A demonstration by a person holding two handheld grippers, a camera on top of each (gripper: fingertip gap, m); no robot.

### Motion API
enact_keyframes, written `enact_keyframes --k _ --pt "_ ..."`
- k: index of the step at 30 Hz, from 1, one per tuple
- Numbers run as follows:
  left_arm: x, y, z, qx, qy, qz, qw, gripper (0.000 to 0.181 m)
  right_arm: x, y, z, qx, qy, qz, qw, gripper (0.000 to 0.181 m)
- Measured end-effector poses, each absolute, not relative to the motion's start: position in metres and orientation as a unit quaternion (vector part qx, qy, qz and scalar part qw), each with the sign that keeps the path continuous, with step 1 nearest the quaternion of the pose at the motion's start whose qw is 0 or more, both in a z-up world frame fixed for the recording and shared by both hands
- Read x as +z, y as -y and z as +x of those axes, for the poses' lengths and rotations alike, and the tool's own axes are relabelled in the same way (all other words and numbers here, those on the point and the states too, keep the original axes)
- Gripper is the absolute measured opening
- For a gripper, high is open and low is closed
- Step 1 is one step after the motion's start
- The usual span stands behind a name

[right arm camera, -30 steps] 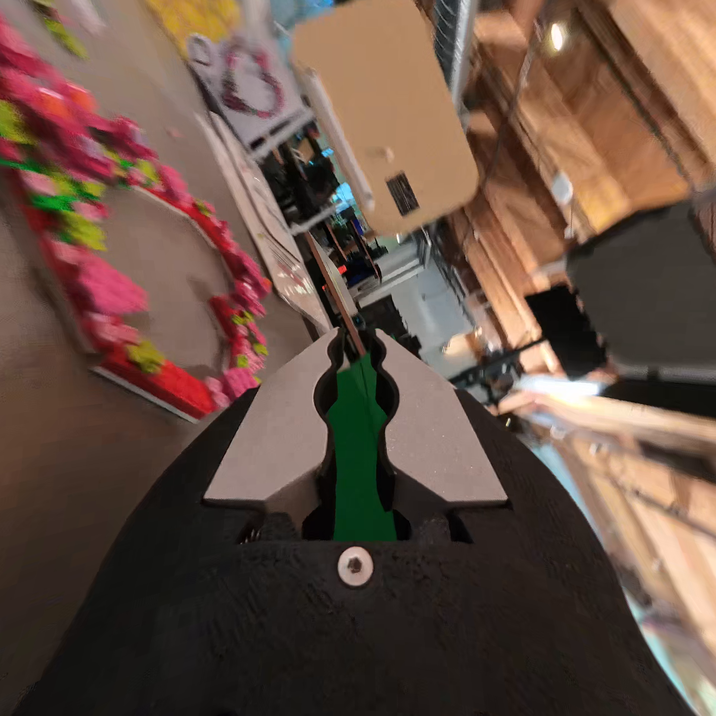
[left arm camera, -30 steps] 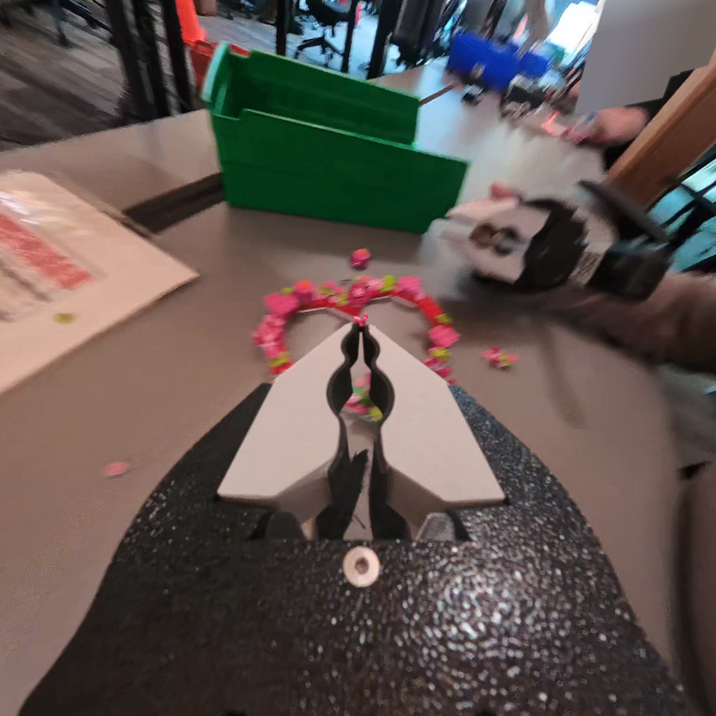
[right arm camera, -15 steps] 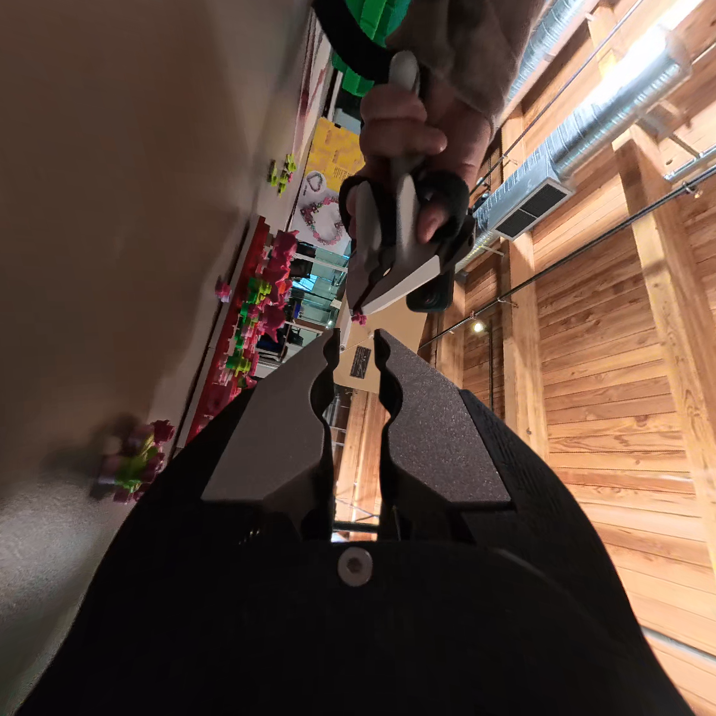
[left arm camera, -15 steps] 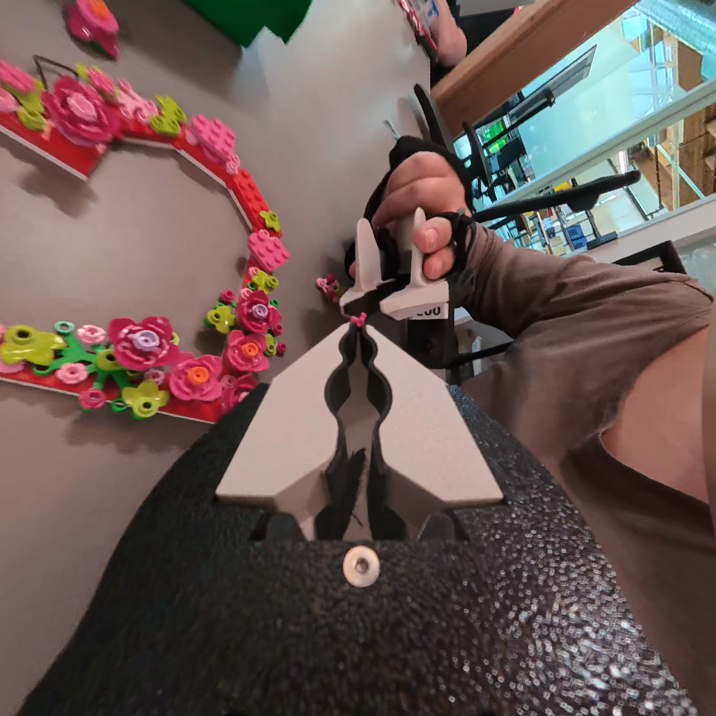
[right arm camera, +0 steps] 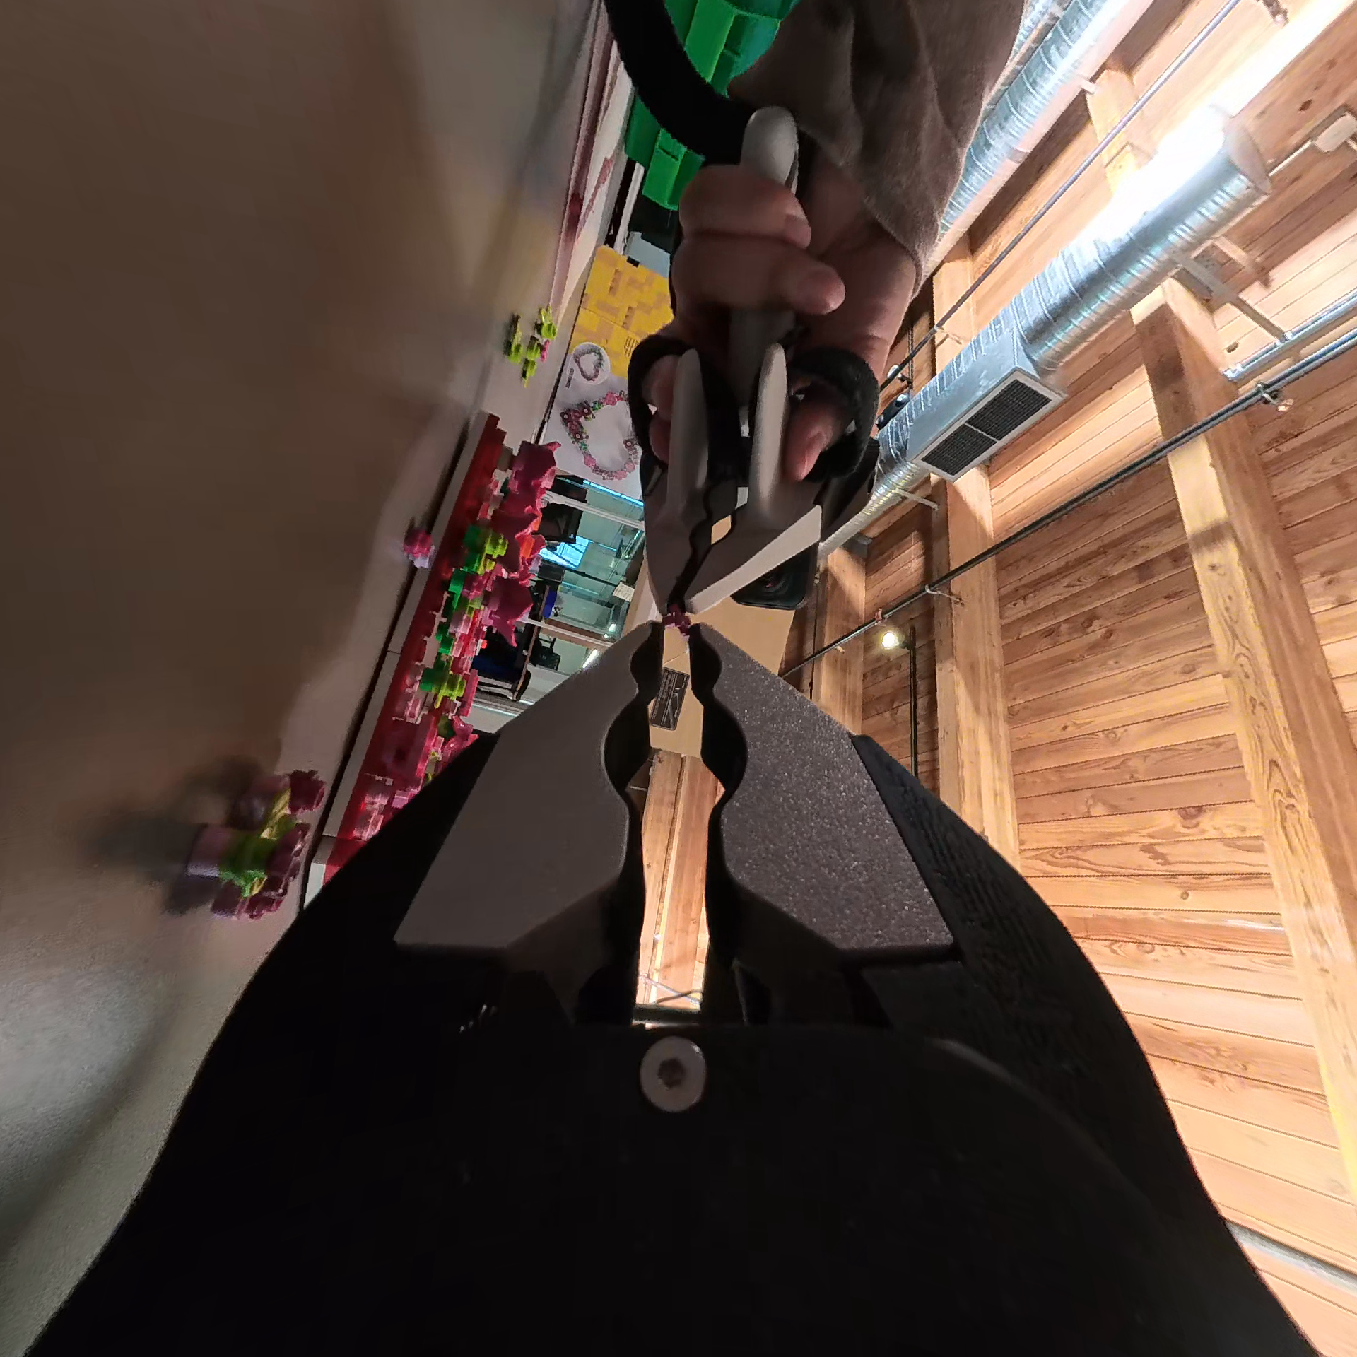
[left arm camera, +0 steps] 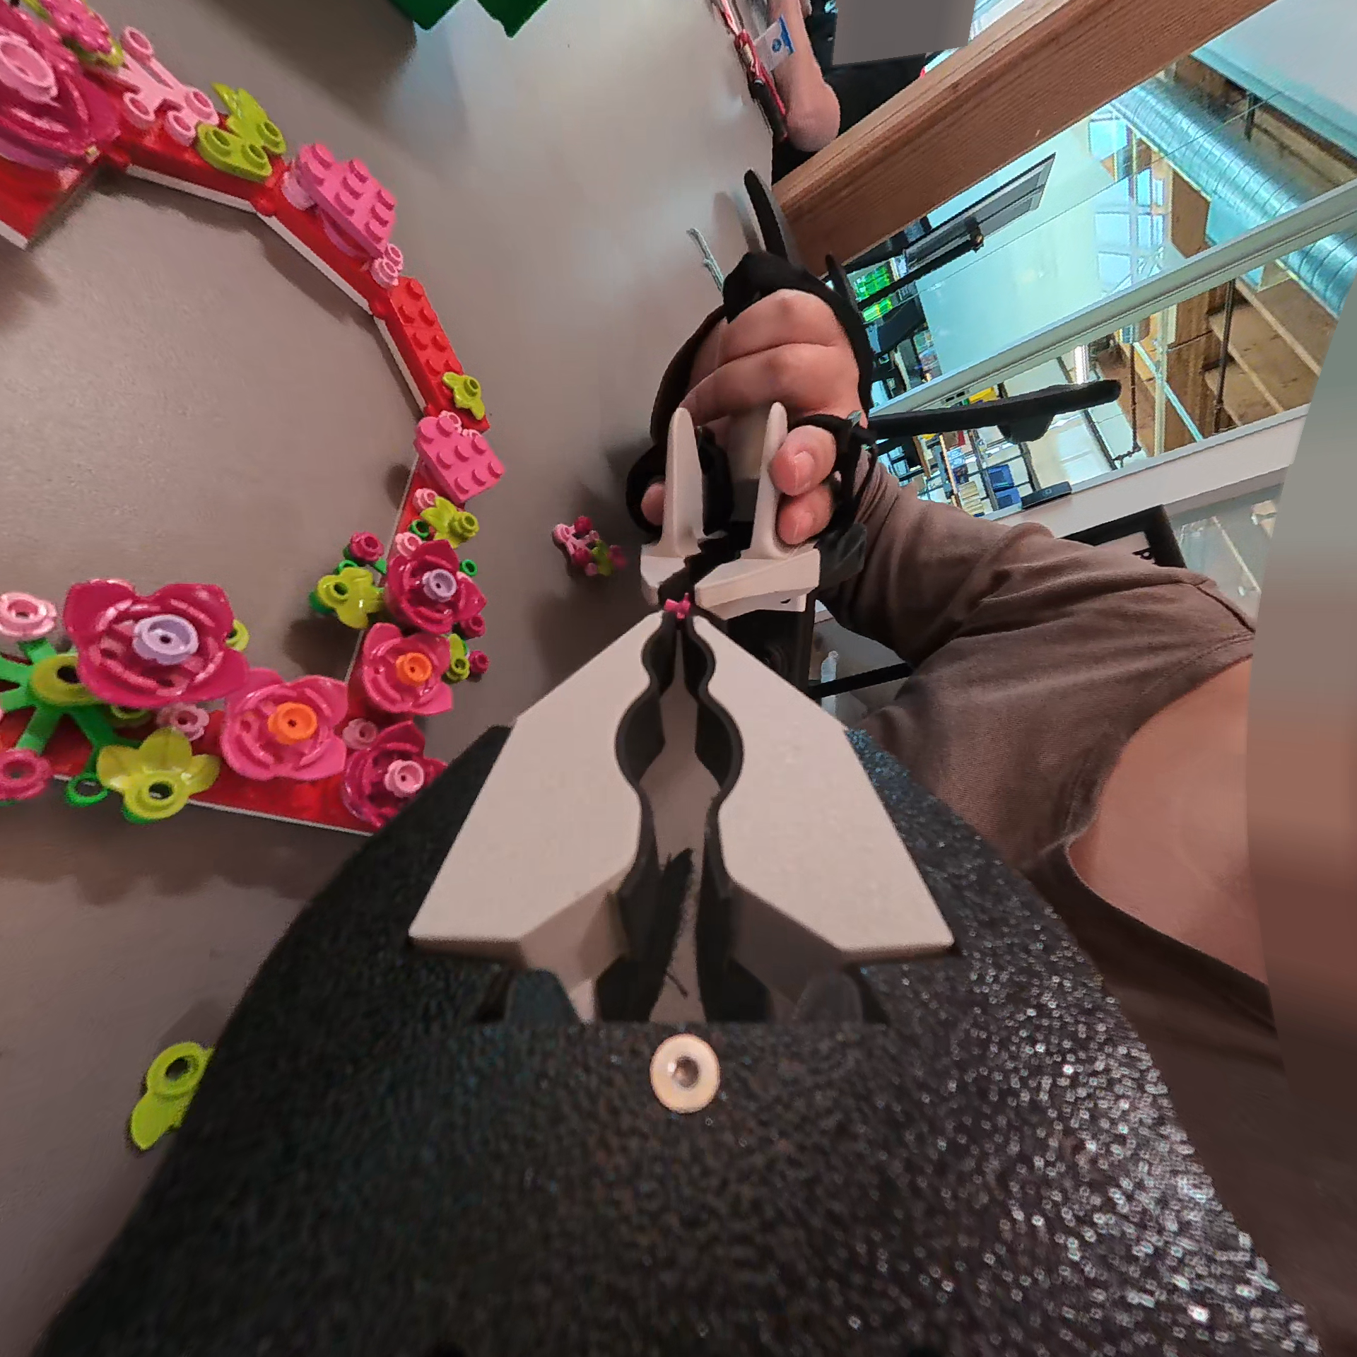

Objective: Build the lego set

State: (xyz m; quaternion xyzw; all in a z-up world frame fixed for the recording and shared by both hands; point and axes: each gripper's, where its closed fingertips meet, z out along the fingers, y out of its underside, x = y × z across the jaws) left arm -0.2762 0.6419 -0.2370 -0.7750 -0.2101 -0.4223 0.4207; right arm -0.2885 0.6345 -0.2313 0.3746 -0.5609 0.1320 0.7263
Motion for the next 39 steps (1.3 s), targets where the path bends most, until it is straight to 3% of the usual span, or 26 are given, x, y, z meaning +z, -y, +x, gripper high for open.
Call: enact_keyframes --k 14,18,21,29,31,39 --pt "-0.232 -0.651 -0.287 -0.401 0.227 -0.759 0.461 0.002 -0.226 -0.645 -0.298 0.162 0.598 0.326 0.714 0.0" --pt "-0.218 -0.656 -0.306 -0.312 0.209 -0.768 0.519 0.04 -0.216 -0.672 -0.318 0.223 0.653 0.214 0.691 0.0" --pt "-0.22 -0.662 -0.321 -0.163 0.157 -0.812 0.539 0.05 -0.22 -0.701 -0.338 0.287 0.721 0.1 0.623 0.0" --pt "-0.274 -0.697 -0.314 0.006 -0.002 -0.912 0.41 0.069 -0.268 -0.723 -0.332 0.401 0.839 -0.028 0.366 0.0" --pt "-0.281 -0.705 -0.314 0.012 -0.018 -0.919 0.394 0.066 -0.275 -0.722 -0.329 0.405 0.851 -0.035 0.334 0.0" --pt "-0.3 -0.712 -0.317 0.006 -0.027 -0.939 0.342 0.051 -0.283 -0.723 -0.328 0.37 0.858 -0.012 0.356 0.0"
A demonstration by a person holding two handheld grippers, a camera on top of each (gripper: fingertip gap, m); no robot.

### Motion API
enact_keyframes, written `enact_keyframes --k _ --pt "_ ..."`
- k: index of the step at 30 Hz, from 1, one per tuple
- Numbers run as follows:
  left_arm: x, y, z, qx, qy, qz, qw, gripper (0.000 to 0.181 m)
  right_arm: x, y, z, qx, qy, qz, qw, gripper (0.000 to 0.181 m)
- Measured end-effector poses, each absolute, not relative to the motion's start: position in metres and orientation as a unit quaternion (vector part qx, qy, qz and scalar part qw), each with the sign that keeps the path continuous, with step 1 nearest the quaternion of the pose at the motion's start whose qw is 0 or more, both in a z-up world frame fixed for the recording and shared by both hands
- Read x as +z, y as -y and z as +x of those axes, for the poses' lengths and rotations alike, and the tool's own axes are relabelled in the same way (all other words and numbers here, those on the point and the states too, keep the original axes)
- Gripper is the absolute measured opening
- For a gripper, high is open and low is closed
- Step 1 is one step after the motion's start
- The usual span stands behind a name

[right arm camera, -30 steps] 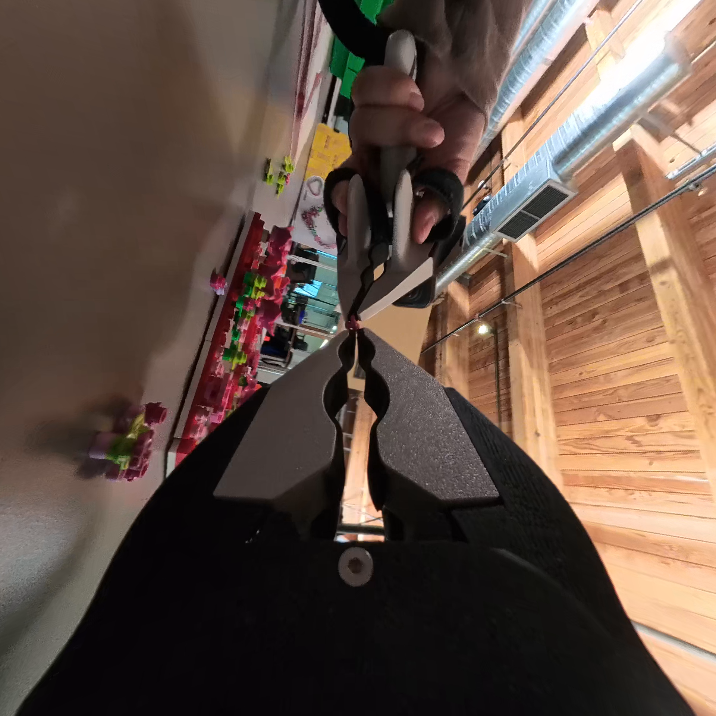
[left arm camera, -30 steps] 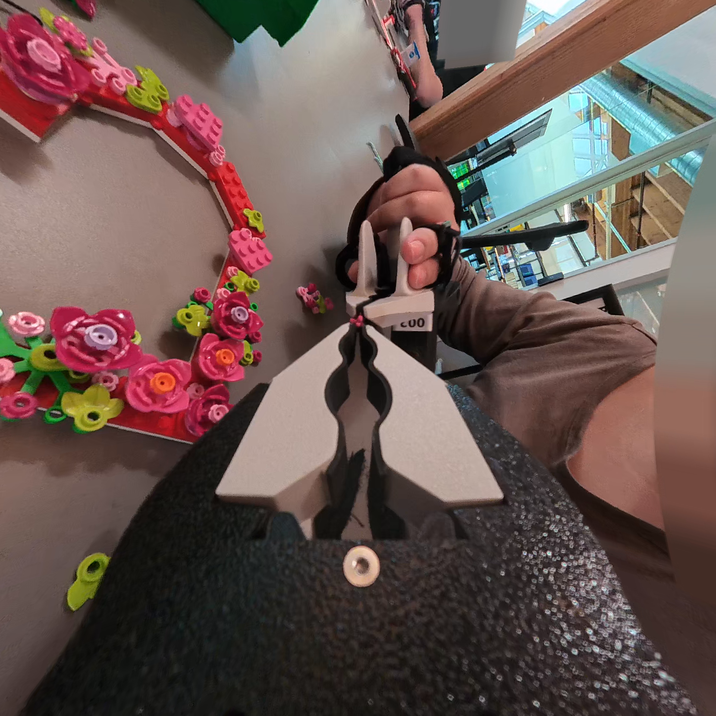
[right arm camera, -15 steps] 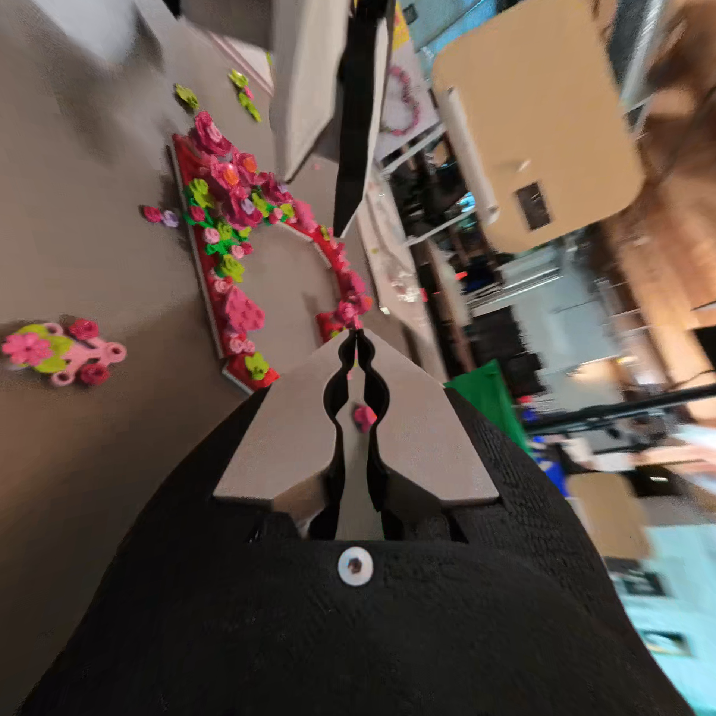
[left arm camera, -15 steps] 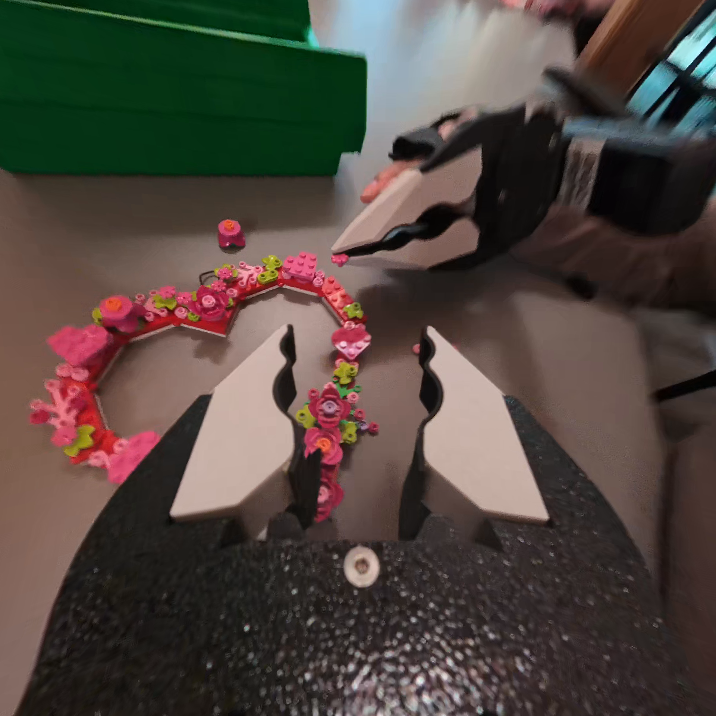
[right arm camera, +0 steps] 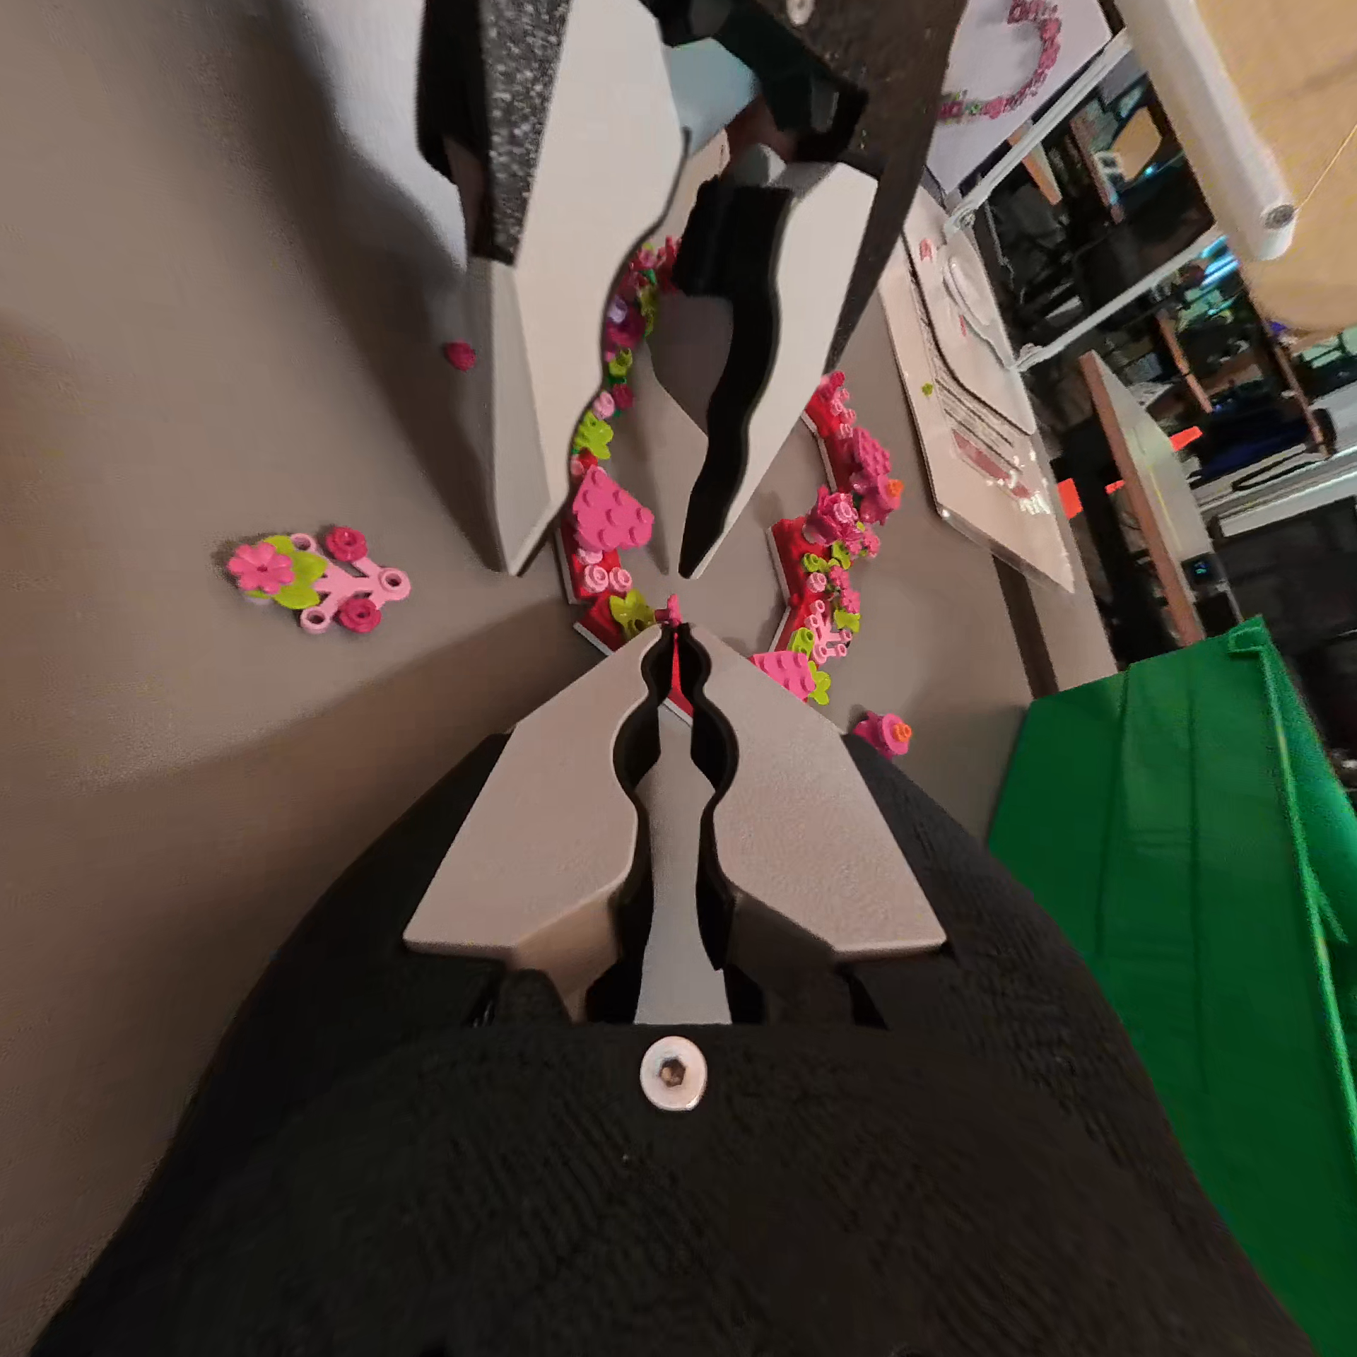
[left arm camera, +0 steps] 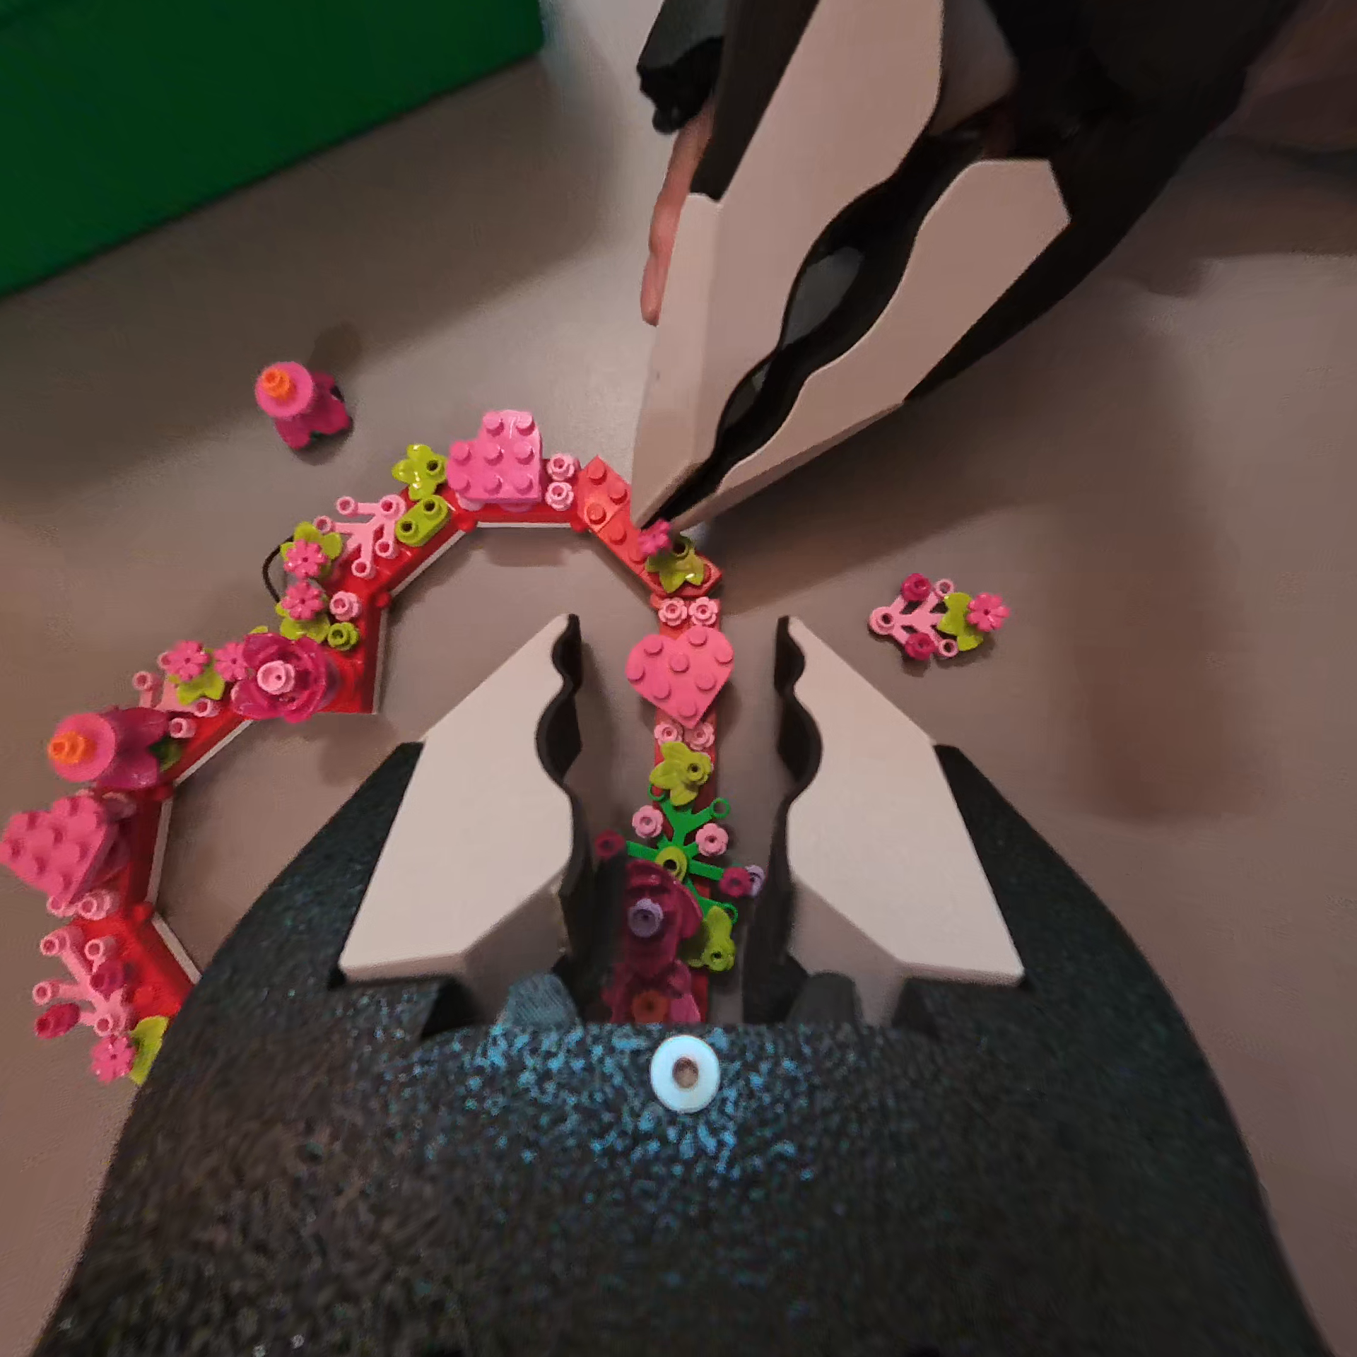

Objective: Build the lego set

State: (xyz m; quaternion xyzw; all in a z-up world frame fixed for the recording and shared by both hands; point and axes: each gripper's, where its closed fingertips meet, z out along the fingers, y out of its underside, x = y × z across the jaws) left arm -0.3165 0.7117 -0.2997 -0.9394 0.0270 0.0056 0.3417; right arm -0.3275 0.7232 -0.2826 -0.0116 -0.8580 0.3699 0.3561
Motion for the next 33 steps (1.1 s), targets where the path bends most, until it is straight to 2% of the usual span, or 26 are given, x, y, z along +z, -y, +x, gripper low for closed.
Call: enact_keyframes --k 14,33 --pt "-0.3035 -0.7093 -0.3179 0.007 -0.032 -0.941 0.336 0.028 -0.2823 -0.7224 -0.3252 0.303 0.841 0.063 0.445 0.0" --pt "-0.303 -0.7085 -0.319 0.005 -0.031 -0.941 0.336 0.028 -0.2851 -0.7228 -0.3241 0.231 0.812 0.154 0.514 0.0"
